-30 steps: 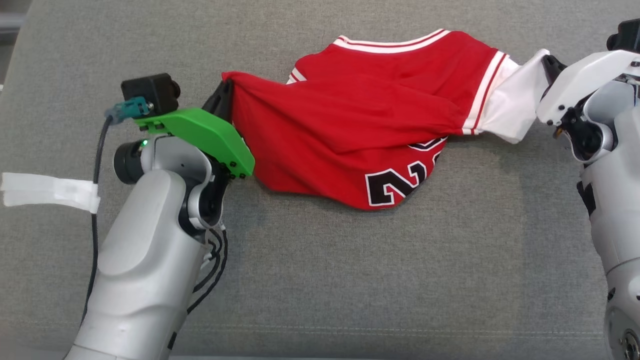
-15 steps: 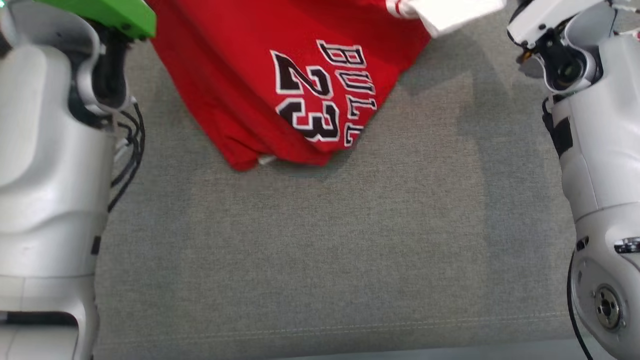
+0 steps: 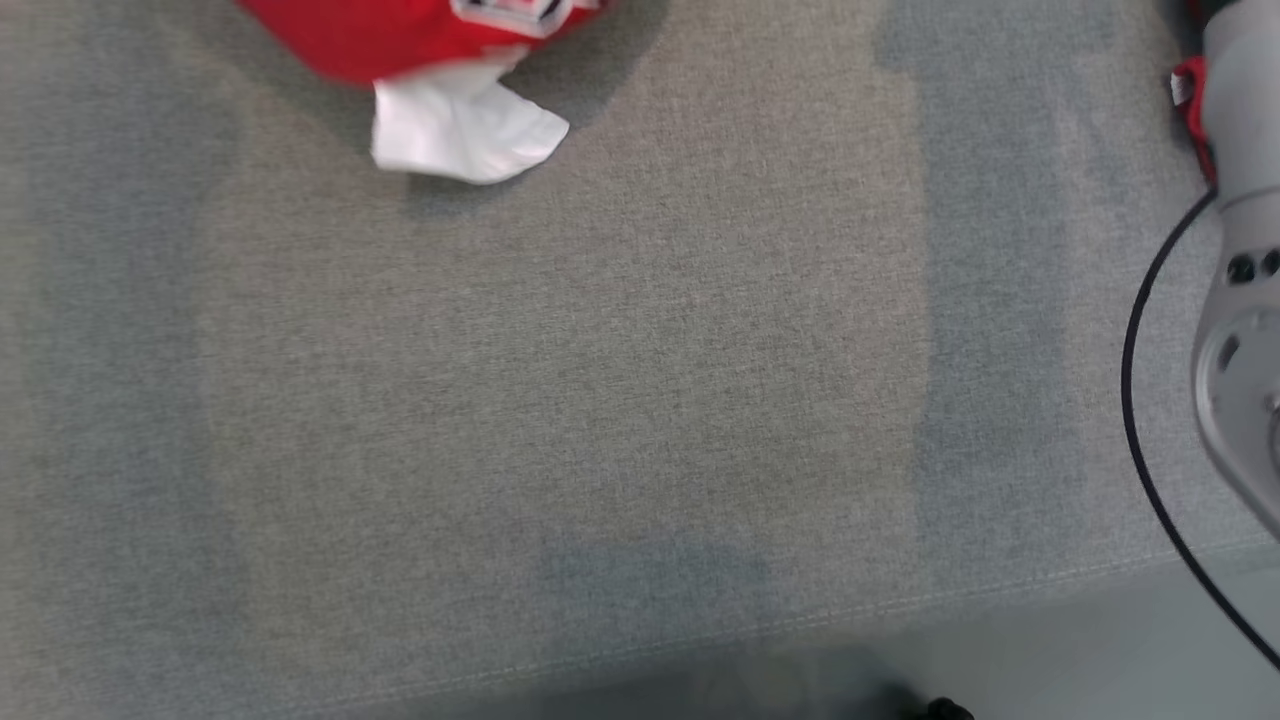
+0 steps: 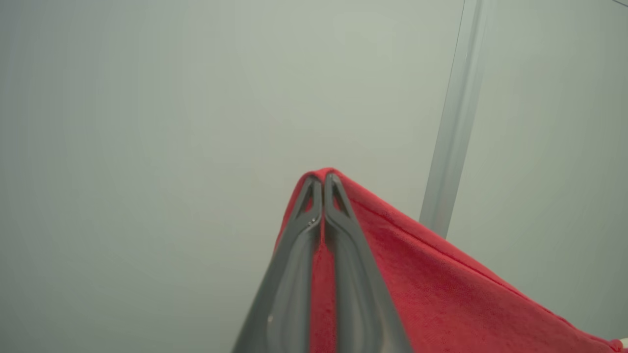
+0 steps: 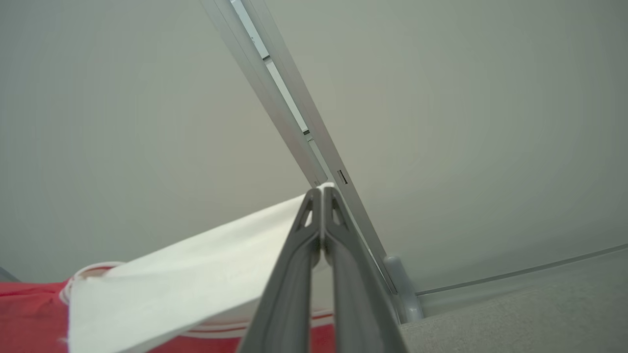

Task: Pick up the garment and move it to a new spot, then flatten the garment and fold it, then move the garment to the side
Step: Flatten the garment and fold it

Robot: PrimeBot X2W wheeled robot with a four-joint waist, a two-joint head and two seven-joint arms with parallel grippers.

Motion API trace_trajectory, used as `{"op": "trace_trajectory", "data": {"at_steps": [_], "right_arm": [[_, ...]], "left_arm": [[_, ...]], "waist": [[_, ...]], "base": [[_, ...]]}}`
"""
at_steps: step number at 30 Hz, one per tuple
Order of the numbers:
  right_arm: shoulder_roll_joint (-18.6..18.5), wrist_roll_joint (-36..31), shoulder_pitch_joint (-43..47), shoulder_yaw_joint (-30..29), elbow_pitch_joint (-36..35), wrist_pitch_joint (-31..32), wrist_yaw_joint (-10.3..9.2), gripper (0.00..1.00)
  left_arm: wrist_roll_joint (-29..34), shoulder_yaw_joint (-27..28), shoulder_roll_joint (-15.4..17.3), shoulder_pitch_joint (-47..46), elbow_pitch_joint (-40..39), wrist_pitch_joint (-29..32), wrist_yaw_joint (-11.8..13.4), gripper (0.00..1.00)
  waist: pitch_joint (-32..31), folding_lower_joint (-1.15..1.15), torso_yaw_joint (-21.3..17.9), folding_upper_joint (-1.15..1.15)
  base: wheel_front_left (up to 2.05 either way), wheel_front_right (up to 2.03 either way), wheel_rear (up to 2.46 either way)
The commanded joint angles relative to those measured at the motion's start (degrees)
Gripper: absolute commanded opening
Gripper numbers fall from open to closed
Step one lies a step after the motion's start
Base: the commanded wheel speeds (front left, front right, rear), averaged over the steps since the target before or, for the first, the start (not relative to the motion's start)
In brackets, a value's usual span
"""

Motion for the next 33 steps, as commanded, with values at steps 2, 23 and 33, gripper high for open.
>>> {"op": "trace_trajectory", "data": {"at_steps": [2,23,33], "right_arm": [[0.1,-2.3,-5.1,-0.8,0.3,-4.2,-0.01,0.0],[-0.2,-15.3,-19.9,-2.6,0.2,-17.3,-0.01,0.0],[-3.2,-6.8,-9.0,9.1,-5.2,-7.9,-0.01,0.0]], "left_arm": [[-0.5,1.9,0.8,-5.0,0.8,-2.1,-0.1,0.0],[-4.6,5.7,-2.5,-3.1,2.7,-12.2,-4.1,0.0],[-7.6,3.7,-2.9,10.6,1.2,-11.9,-6.7,0.0]], "waist": [[4.1,-0.01,-2.4,0.0],[5.5,-0.01,1.6,0.0],[3.2,-0.01,2.2,0.0]], "base": [[0.0,0.0,0.0],[0.0,0.0,0.0],[0.0,0.0,0.0]]}}
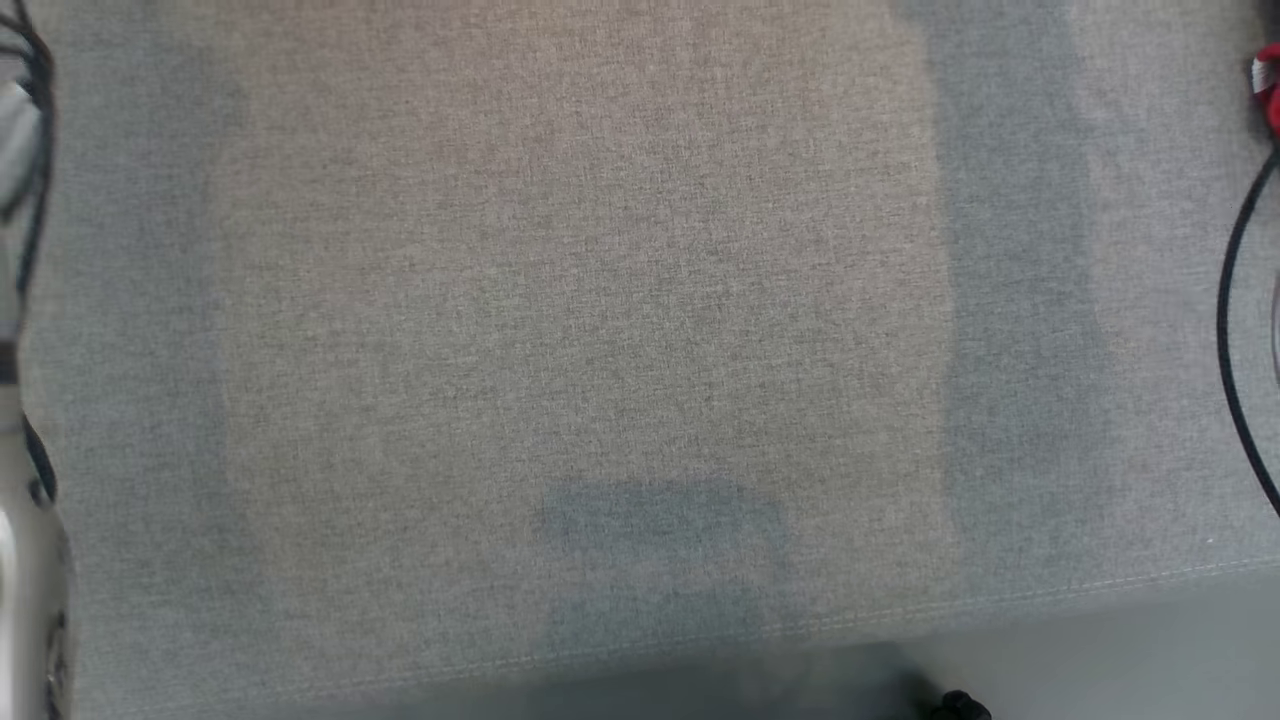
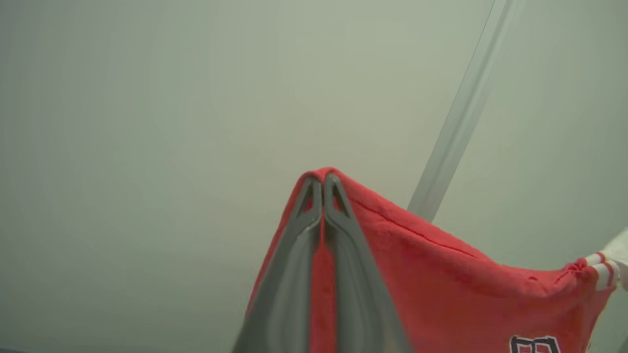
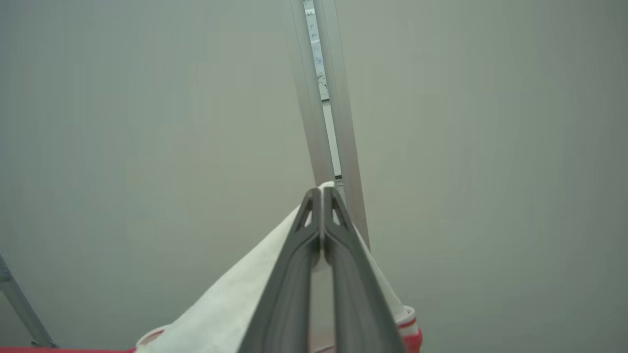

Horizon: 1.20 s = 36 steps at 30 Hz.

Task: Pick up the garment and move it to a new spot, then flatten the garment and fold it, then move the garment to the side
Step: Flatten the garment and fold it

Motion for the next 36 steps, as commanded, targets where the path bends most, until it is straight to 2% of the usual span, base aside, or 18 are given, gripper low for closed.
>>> {"op": "trace_trajectory", "data": {"at_steps": [1,8,15,16,21,27,32,36], "right_arm": [[-1.4,1.5,2.6,1.8,-2.1,2.0,-0.01,0.0],[-6.8,11.0,17.8,7.7,-15.4,15.2,-0.01,0.0],[-11.9,15.6,36.6,7.4,-31.1,31.6,-0.01,0.0],[-11.9,15.6,36.6,7.4,-31.1,31.6,-0.01,0.0],[-13.4,16.2,49.8,5.2,-41.2,44.4,-0.01,0.0],[-13.6,15.5,64.3,2.1,-51.2,56.1,-0.01,0.0],[-14.1,17.1,75.5,0.7,-59.0,64.7,-0.01,0.0],[-16.2,17.1,83.6,0.1,-63.6,70.1,-0.01,0.0]], "left_arm": [[-0.4,-0.4,0.4,2.7,-0.8,0.3,-0.3,0.0],[-1.6,-3.5,1.1,15.7,-4.9,4.5,0.0,0.0],[-5.1,-3.4,0.2,29.5,-10.4,9.0,4.1,0.0],[-5.1,-3.4,0.2,29.5,-10.4,9.0,4.1,0.0],[-5.7,-4.3,0.8,39.2,-14.5,11.7,7.1,0.0],[-5.0,-6.7,1.9,49.6,-18.5,16.0,10.8,0.0],[-4.1,-9.1,3.0,56.9,-21.7,19.5,13.7,0.0],[-3.8,-10.4,3.4,61.7,-23.9,21.3,15.8,0.0]], "waist": [[-1.7,0.0,0.4,0.0],[-7.5,0.0,0.7,0.0],[-13.3,0.0,1.6,0.0],[-13.3,0.0,1.6,0.0],[-16.7,0.0,1.8,0.0],[-20.5,0.0,2.1,0.0],[-23.1,0.0,2.4,0.0],[-24.5,0.0,2.4,0.0]], "base": [[0.0,0.0,0.0],[0.0,0.0,0.0],[0.0,0.0,0.0],[0.0,0.0,0.0],[0.0,0.0,0.0],[0.0,0.0,0.0],[0.0,0.0,0.0],[0.0,0.0,0.0]]}}
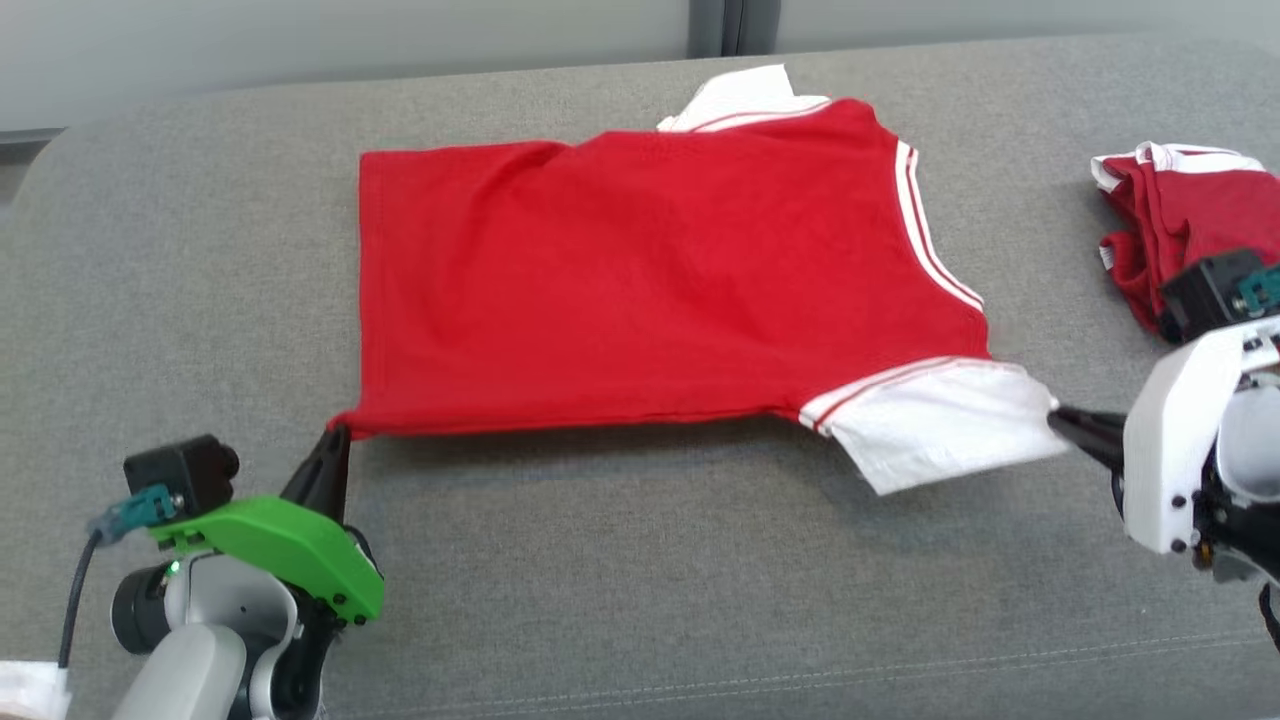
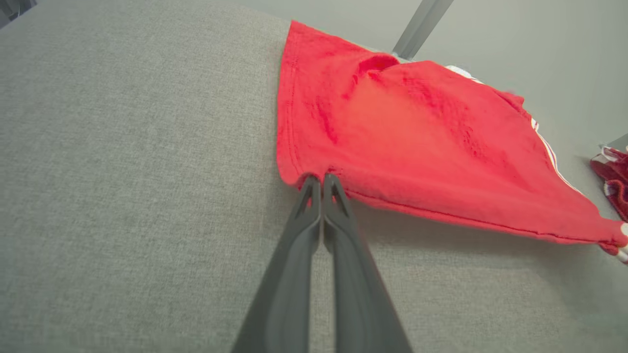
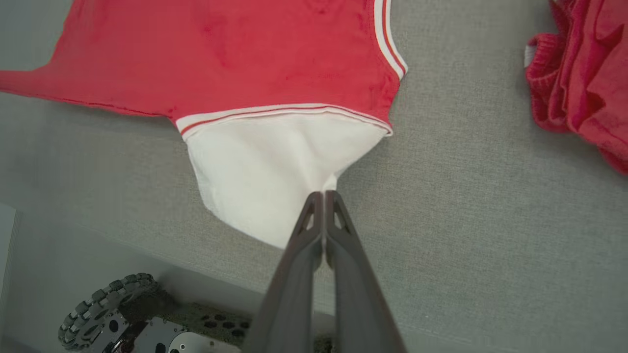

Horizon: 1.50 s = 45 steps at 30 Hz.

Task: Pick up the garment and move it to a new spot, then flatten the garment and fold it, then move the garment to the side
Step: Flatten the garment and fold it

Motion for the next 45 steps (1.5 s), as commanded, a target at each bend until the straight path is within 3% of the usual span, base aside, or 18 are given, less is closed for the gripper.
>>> {"op": "trace_trajectory", "data": {"at_steps": [1,11,22,29,35,39,45], "right_arm": [[-0.8,-0.6,3.3,-0.7,-1.3,1.4,-0.01,0.0],[1.8,1.4,15.2,-3.2,-4.0,5.5,-0.01,0.0],[4.4,2.8,24.0,-6.1,-7.8,9.3,0.0,0.0],[6.6,2.6,19.4,-6.7,-7.7,5.5,-0.01,0.0],[8.8,0.7,10.7,-8.3,-3.6,0.9,-0.01,0.0],[8.0,-0.5,2.8,-6.7,1.1,-4.5,-0.01,0.0],[4.6,-2.0,-5.0,-1.8,10.2,-14.2,-0.01,0.0]], "left_arm": [[-0.3,0.0,0.2,2.3,-0.8,0.3,0.9,0.0],[-1.9,-0.7,1.4,12.3,-5.3,4.8,6.0,0.0],[-0.8,-2.2,4.7,17.1,-9.5,8.4,8.3,0.0],[0.2,-3.0,4.5,13.5,-9.5,9.6,8.5,0.0],[1.8,-4.8,3.8,7.6,-6.3,11.5,8.1,0.0],[6.6,-8.1,5.6,1.5,-2.5,14.1,7.8,0.0],[12.5,-13.5,6.4,-7.4,2.8,17.9,5.4,0.0]], "waist": [[-1.6,0.01,0.2,0.0],[-4.5,0.01,0.9,0.0],[-6.2,0.01,2.7,0.0],[-5.3,0.01,3.1,0.0],[-3.9,0.01,3.8,0.0],[-2.3,0.01,4.2,0.0],[0.1,0.01,5.3,0.0]], "base": [[0.0,0.0,0.0],[0.0,0.0,0.0],[0.0,0.0,0.0],[0.0,0.0,0.0],[0.0,0.0,0.0],[0.0,0.0,0.0],[0.0,0.0,0.0]]}}
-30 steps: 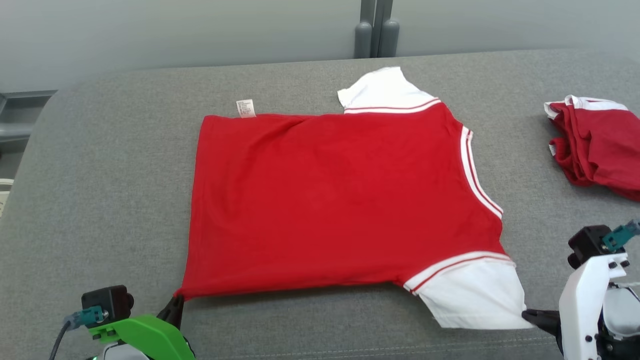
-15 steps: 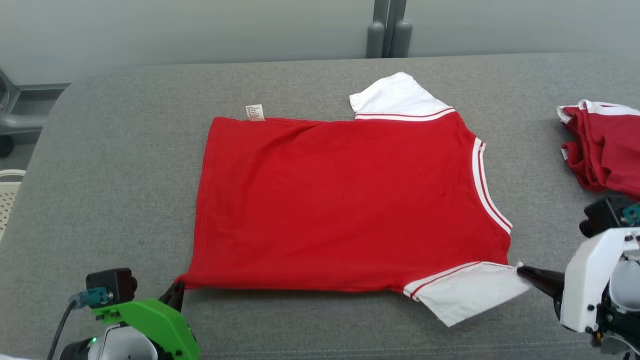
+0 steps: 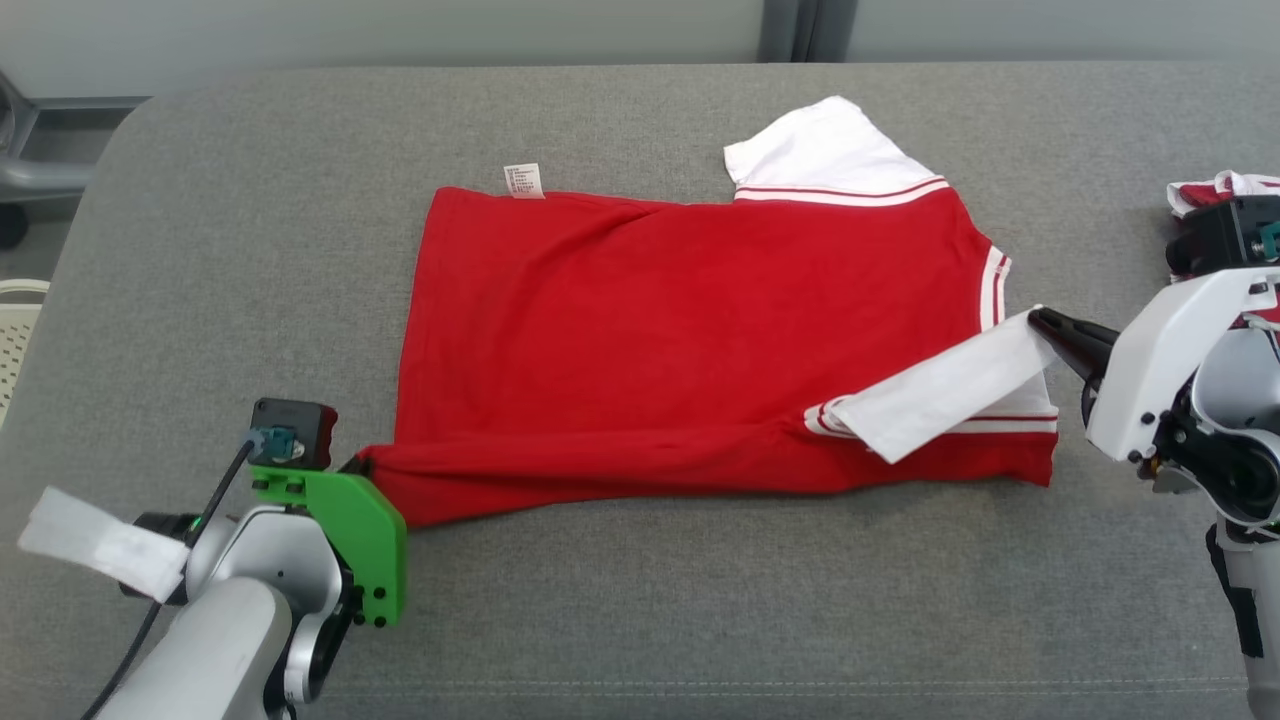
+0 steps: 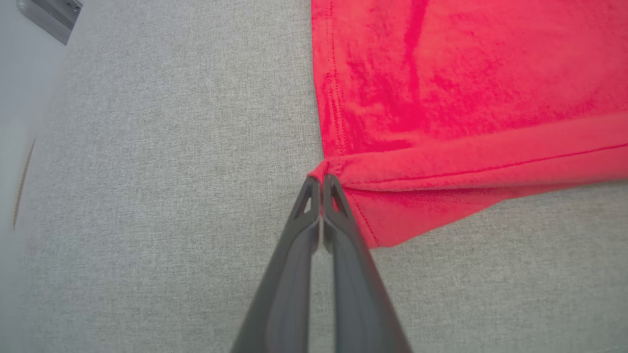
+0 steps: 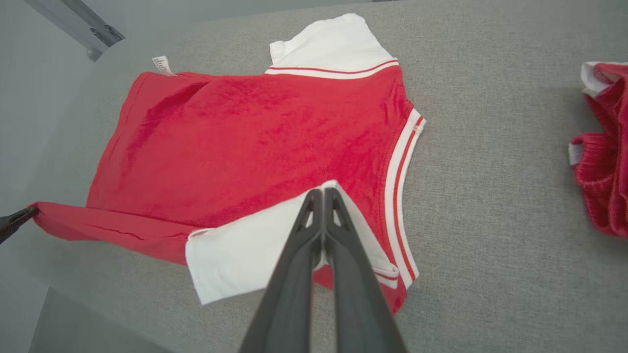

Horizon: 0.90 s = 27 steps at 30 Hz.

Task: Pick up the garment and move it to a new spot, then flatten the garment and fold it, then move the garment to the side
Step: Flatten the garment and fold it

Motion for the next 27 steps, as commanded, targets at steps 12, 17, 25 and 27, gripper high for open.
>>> {"op": "trace_trajectory", "data": {"at_steps": [12,17,25,27], "right_arm": [[-5.4,-0.7,-11.5,9.2,12.3,-11.1,-0.01,0.0],[-6.9,-0.9,-15.3,12.5,16.0,-14.7,-0.01,0.0],[-7.5,-0.9,-18.5,14.9,20.6,-19.2,-0.01,0.0],[-7.5,-0.8,-18.9,15.5,21.8,-20.2,-0.01,0.0]], "left_arm": [[4.3,-4.0,-2.6,-12.9,9.0,0.6,-4.6,0.0],[4.6,-4.7,-3.9,-15.8,12.2,0.0,-5.6,0.0],[4.9,-5.3,-5.2,-18.0,15.3,-1.5,-6.4,0.0],[4.9,-5.3,-5.5,-18.4,16.1,-2.1,-6.5,0.0]], "waist": [[5.7,0.0,1.7,0.0],[7.2,0.0,1.9,0.0],[8.0,0.0,2.2,0.0],[8.0,0.0,2.3,0.0]], "base": [[0.0,0.0,0.0],[0.0,0.0,0.0],[0.0,0.0,0.0],[0.0,0.0,0.0]]}}
